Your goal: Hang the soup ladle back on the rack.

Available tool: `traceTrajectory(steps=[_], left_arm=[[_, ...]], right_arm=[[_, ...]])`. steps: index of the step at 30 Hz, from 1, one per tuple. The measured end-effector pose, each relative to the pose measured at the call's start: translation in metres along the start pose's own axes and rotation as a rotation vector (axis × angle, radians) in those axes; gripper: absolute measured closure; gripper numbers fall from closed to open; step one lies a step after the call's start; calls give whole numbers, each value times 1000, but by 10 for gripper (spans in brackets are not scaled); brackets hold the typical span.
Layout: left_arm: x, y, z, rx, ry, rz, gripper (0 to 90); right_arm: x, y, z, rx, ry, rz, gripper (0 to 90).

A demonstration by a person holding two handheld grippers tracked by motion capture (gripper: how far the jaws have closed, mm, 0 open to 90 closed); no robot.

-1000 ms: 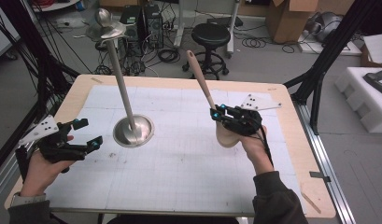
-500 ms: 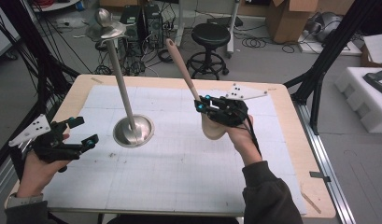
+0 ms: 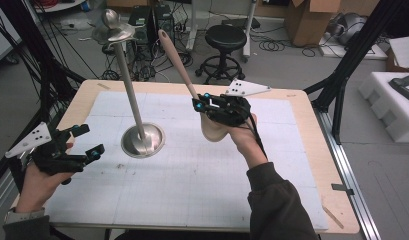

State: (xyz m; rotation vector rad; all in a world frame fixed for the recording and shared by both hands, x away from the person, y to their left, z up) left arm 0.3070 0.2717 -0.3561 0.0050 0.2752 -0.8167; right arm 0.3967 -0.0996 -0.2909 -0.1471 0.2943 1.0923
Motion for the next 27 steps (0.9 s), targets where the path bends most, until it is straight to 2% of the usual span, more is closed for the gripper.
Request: traceTrajectory(steps=[8,14,20,27], left_arm=[[1,-1,-1,7,14,0,68],[0,0,-2,7,17,3,68],[-1,1,-1,7,15,5,68],[-2,1,-1,8,18,5,68]], right_arm=[[12,2,7,9,-7,30,779],[18,6,10,-4,-12,52,779],[19,11,12,-4,-31,94,779],[19,16,14,-23,-32,113,779]])
Point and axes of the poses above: each handheld gripper's, and its own axes: x roughly forward along the jaws, z roughly out of its top, y roughly to its left, the point moved 5 cm from there along x, roughly forward along the jaws, and after that the axes turned 8 degrees about y, right-handed, at the moved point
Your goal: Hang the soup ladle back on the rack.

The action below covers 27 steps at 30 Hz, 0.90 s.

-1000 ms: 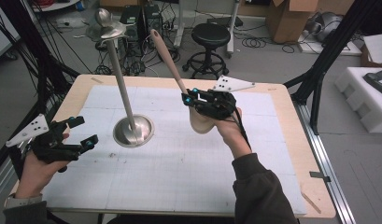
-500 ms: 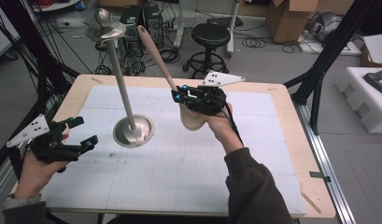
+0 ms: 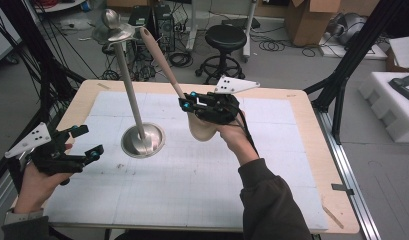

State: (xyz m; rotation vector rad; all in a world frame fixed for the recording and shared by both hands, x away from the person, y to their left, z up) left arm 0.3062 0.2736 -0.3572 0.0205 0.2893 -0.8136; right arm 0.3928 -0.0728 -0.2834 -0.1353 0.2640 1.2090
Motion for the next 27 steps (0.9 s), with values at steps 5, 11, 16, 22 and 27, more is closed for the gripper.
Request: traceTrajectory(steps=[5,11,16,22,27], left_arm=[[0,0,0,-1,-3,1,68],[-2,-1,2,-8,-17,-11,68],[-2,0,1,-15,-19,-7,68],[-2,1,1,-15,-17,-7,68],[-2,1,0,-16,-15,-4,68]], right_arm=[[0,1,0,-4,0,7,779],[4,3,-1,-5,9,23,779],[6,2,-3,-5,16,25,779],[9,3,-4,1,18,35,779],[12,4,-5,1,25,38,779]])
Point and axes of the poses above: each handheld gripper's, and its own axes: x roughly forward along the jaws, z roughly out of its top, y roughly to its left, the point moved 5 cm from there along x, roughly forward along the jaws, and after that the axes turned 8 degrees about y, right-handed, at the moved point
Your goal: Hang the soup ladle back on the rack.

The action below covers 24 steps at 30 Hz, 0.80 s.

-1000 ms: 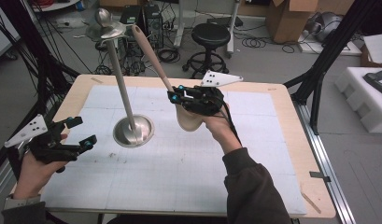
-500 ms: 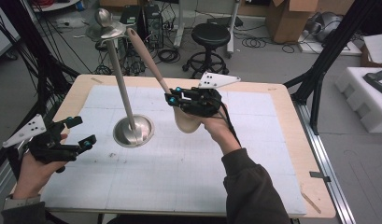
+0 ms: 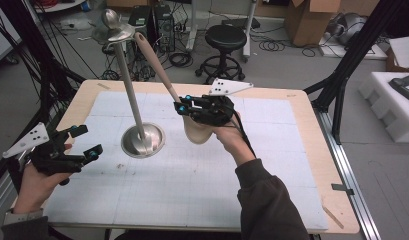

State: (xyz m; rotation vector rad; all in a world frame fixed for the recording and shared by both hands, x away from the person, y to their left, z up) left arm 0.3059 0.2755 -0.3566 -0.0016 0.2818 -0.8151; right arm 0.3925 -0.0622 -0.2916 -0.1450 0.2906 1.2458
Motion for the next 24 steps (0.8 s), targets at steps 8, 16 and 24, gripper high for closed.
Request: traceTrajectory(steps=[8,16,24], left_arm=[[-1,0,0,1,0,0,68],[-2,0,0,-2,-5,2,68],[-1,0,0,-3,-4,-2,68]], right_arm=[[7,-1,-3,4,15,-1,779],[14,-2,-4,7,13,-8,779],[29,-3,-6,8,46,-20,779]])
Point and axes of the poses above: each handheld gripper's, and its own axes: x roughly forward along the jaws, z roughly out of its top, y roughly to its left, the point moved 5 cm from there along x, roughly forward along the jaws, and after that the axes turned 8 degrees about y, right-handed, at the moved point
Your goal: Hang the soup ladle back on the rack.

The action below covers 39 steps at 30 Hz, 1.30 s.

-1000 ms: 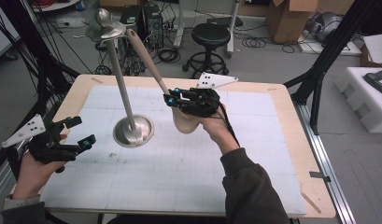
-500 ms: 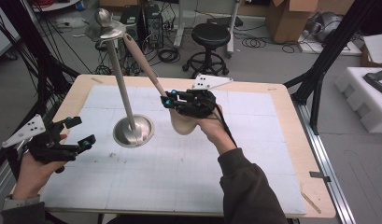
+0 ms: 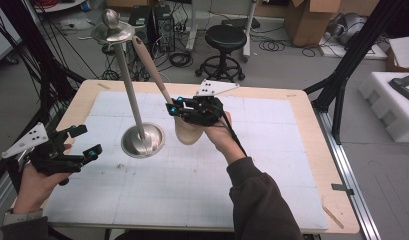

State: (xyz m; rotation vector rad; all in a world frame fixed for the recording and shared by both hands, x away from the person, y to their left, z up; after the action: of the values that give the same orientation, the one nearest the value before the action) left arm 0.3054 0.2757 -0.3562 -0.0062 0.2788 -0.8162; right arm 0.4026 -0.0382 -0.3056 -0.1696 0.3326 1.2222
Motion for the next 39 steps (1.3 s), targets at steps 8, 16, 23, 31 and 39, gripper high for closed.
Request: traceTrajectory(steps=[8,16,23,31,39], left_arm=[[-1,0,0,1,-1,1,68],[-3,1,0,-1,-8,-1,68],[-4,1,0,-1,-9,3,68],[-5,1,0,-3,-9,7,68],[-3,1,-2,13,12,25,68]], right_arm=[[23,2,1,-8,29,-19,779],[34,1,3,-22,34,-48,779],[43,3,3,-19,30,-47,767],[34,6,6,-12,14,-57,587],[12,5,-5,-4,69,-70,339]])
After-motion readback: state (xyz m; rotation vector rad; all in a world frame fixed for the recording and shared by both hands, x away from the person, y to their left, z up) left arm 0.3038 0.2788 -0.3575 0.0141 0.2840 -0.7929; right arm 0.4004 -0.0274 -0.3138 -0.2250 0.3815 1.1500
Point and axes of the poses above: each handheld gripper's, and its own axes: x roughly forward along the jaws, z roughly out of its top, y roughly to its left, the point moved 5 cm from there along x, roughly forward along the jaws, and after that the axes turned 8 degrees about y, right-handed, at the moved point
